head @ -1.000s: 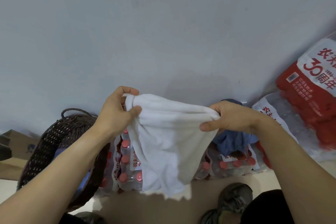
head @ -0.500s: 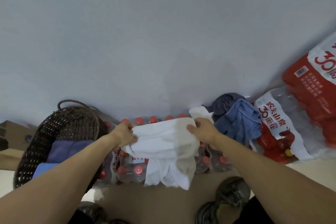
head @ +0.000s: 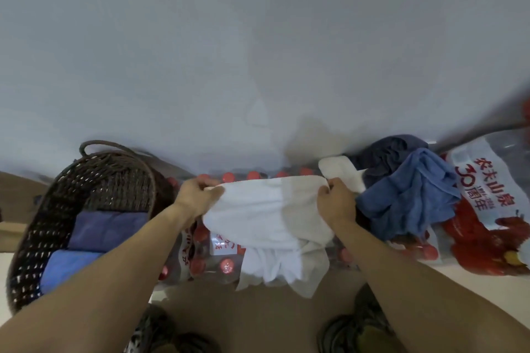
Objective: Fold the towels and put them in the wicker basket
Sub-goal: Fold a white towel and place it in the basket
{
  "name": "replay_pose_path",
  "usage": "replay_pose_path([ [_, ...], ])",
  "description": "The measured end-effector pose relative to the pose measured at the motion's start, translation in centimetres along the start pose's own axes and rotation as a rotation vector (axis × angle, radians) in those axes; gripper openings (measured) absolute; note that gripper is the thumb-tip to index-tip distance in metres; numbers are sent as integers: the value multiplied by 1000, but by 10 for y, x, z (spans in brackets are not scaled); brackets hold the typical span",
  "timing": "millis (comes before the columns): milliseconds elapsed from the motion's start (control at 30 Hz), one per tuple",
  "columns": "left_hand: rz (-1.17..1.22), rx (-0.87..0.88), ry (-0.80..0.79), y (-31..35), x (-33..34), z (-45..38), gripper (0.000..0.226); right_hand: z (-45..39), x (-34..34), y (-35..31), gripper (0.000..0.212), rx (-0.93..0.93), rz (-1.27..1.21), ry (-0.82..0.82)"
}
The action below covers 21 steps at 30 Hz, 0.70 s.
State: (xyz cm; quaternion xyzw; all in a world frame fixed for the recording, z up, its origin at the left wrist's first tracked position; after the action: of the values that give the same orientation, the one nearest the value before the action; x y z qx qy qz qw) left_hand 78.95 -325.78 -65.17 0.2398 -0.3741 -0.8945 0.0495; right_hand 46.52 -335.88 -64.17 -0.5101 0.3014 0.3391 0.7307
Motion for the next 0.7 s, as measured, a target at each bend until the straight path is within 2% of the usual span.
replay_pose_path([
  [67, 11, 94, 158, 6, -13, -5, 15, -2, -1, 3, 19, 15, -8, 48],
  [133, -1, 158, 238, 8, -23, -8, 28, -4, -2, 6, 21, 32, -6, 77],
  [267, -80, 184, 246, 7, -21, -6, 44, -5, -1, 6, 23, 86, -92, 76],
  [367, -69, 194, 299, 11, -28, 3, 52, 4, -12, 10, 25, 150, -209, 141],
  [467, -58, 218, 415, 16, -35, 31, 32, 24, -27, 16, 23, 166, -253, 249],
  [533, -23, 189, 498, 8, -32, 58, 16, 45, -35, 19, 13, 160, -336, 321],
  [600, -15, 117, 495, -12, -17, 84, 13, 71, -41, 25, 9, 160, -391, 384],
  [700, -32, 47, 452, -45, 15, 119, 9, 112, -39, 40, 18, 209, -456, 432],
])
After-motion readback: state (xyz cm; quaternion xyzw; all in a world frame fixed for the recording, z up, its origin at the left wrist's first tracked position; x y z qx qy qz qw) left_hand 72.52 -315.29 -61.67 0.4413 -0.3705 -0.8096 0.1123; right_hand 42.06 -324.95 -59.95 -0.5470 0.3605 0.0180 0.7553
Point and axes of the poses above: each hand's wrist, its own z-axis away from the middle knuckle, its own x-axis out of the palm, y = z × x, the point moved 7 cm from there along -z, towards the middle knuckle, and after that the axes turned 1 degree about -z, right-handed, at the moved point
